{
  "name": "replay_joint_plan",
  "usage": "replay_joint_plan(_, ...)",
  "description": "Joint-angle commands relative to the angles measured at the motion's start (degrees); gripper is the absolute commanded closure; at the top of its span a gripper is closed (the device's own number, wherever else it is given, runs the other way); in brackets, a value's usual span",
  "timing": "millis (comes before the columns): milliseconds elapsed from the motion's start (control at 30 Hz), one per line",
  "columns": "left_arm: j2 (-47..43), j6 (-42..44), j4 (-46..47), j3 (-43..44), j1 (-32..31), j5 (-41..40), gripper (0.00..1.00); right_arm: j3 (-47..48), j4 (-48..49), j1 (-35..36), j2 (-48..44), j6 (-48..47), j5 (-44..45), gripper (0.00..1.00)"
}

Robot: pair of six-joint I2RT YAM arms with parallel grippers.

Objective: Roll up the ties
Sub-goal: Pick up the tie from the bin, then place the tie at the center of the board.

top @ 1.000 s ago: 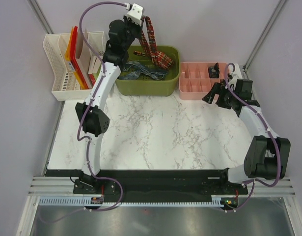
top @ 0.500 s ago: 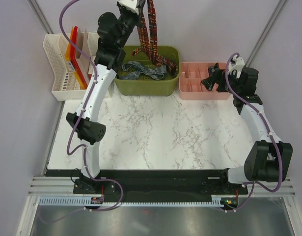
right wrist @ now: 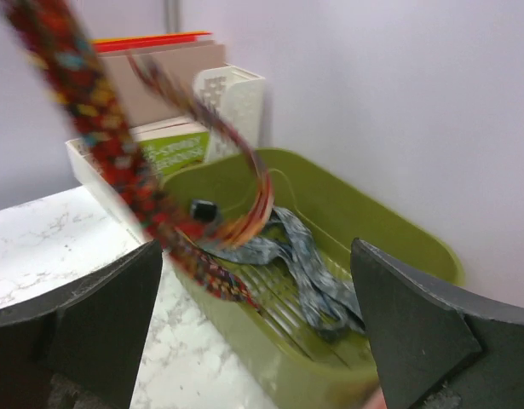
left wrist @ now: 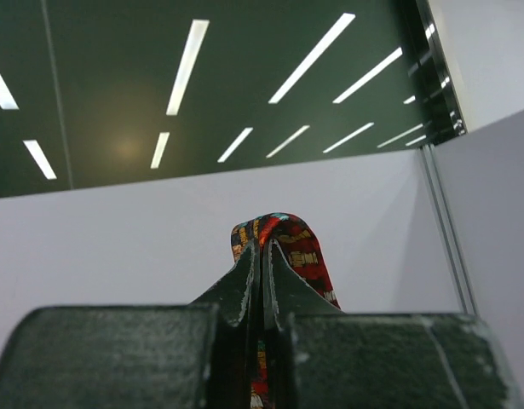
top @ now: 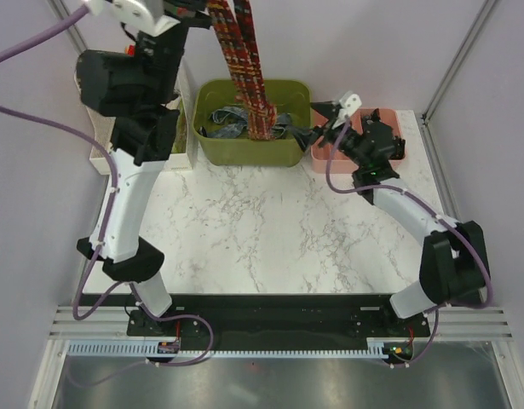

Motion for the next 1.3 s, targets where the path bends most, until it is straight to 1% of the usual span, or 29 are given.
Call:
replay_joint_plan(0, -3.1, 3.0, 1.4, 1.1, -0.8, -2.1, 0.98, 7.6, 11.9, 8.8, 7.6, -7.4, 2.0, 0.02)
replay_joint_plan(33, -3.4, 3.3, 1.2, 1.1, -1.2, -1.9, 0.98, 8.7, 13.0, 12.2, 9.7, -7.2, 1.2, 0.02)
replay_joint_plan(100, -4.1, 5.1, 0.5, 1.0, -2.3, -2.3, 0.98, 9.8, 13.7, 15.4, 10.4, -7.1, -0.5, 0.02)
replay_joint_plan(133, -4.8, 6.0, -0.5, 0.9, -2.6, -2.4, 0.98, 9.5, 13.9, 18.4, 9.7, -7.8, -1.7, 0.02)
replay_joint_plan(267, -7.4, 8.2, -0.9, -1.6, -2.7, -3.0, 0.98, 2.6, 14.5, 23.6, 4.9, -13.0, -4.4, 0.02)
replay_joint_plan(333, -8.8, 8.9, -1.3, -3.1, -2.8, -3.0, 0.98, -1.7, 13.5, 23.9, 1.6, -15.2, -4.4, 0.02)
replay_joint_plan(367, -9.2, 8.8, -1.6, -3.8, -2.8, -4.3, 0.98, -3.6, 12.1, 23.9, 0.5, -16.3, -2.7, 0.02)
replay_joint_plan(400, -9.6, 8.9, -1.7, -4.4, -2.8, -4.4, 0.98, -4.2, 8.1, 23.2, -2.0, -17.1, -2.6, 0.02)
replay_joint_plan(467, -11.1, 8.7, -1.8, -6.9, -2.7, -4.1, 0.98, -6.1, 4.2, 21.6, -4.5, -17.9, -4.5, 0.02)
replay_joint_plan(500, -11.6, 8.6, -1.9, -7.8, -2.8, -3.8, 0.98, -6.9, -0.5, 21.0, -7.3, -18.5, -4.9, 0.02)
replay_joint_plan(533, -12.5, 8.6, -2.0, -8.8, -2.8, -3.8, 0.98, -7.6, -2.9, 20.7, -8.7, -20.9, -5.9, 0.02)
replay_joint_plan(567, -13.0, 8.6, -1.8, -10.9, -2.7, -3.6, 0.98, -9.0, -4.8, 20.5, -10.0, -21.3, -6.7, 0.02)
replay_joint_plan(600, -13.3, 8.4, -1.8, -12.1, -2.8, -3.6, 0.98, -9.7, -7.2, 20.5, -12.8, -21.4, -8.9, 0.02)
replay_joint_plan(667, -14.7, 8.5, -1.0, -15.4, -2.8, -3.5, 0.98, -10.2, -8.7, 20.8, -14.6, -19.3, -12.0, 0.02)
replay_joint_plan(733, -15.3, 8.7, -0.1, -18.1, -2.7, -3.6, 0.98, -9.5, -8.7, 22.8, -15.2, -16.2, -11.0, 0.02)
replay_joint_plan(767, -15.3, 8.7, 0.2, -18.3, -2.8, -3.7, 0.98, -9.2, -8.5, 24.4, -14.0, -15.8, -10.2, 0.02)
replay_joint_plan(833, -14.9, 8.5, 0.2, -18.0, -2.8, -3.9, 0.98, -8.0, -6.3, 25.5, -12.3, -14.3, -7.5, 0.02)
replay_joint_plan(867, -14.6, 8.6, 0.1, -17.8, -2.8, -3.8, 0.98, -7.3, -3.3, 26.1, -9.9, -12.2, -6.9, 0.02)
replay_joint_plan(1000, -13.0, 8.3, -0.8, -15.9, -2.8, -4.8, 0.98, -3.5, 0.7, 27.5, -4.2, -10.9, -3.8, 0.02)
replay_joint_plan(1100, -12.6, 7.6, -0.9, -15.6, -2.8, -4.9, 0.98, -0.2, 3.9, 28.0, 1.0, -10.3, 2.7, 0.02)
replay_joint_plan(1133, -12.5, 7.3, -0.9, -15.5, -2.8, -4.6, 0.98, 1.7, 4.5, 28.0, 2.2, -10.2, 8.2, 0.02)
replay_joint_plan(1200, -12.3, 7.4, -1.4, -15.2, -2.8, -4.4, 0.98, 2.9, 5.9, 27.7, 4.6, -10.6, 13.7, 0.02)
replay_joint_plan(1267, -11.9, 7.5, -1.7, -14.1, -2.8, -4.9, 0.98, 2.3, 7.4, 26.4, 3.9, -10.1, 14.5, 0.02)
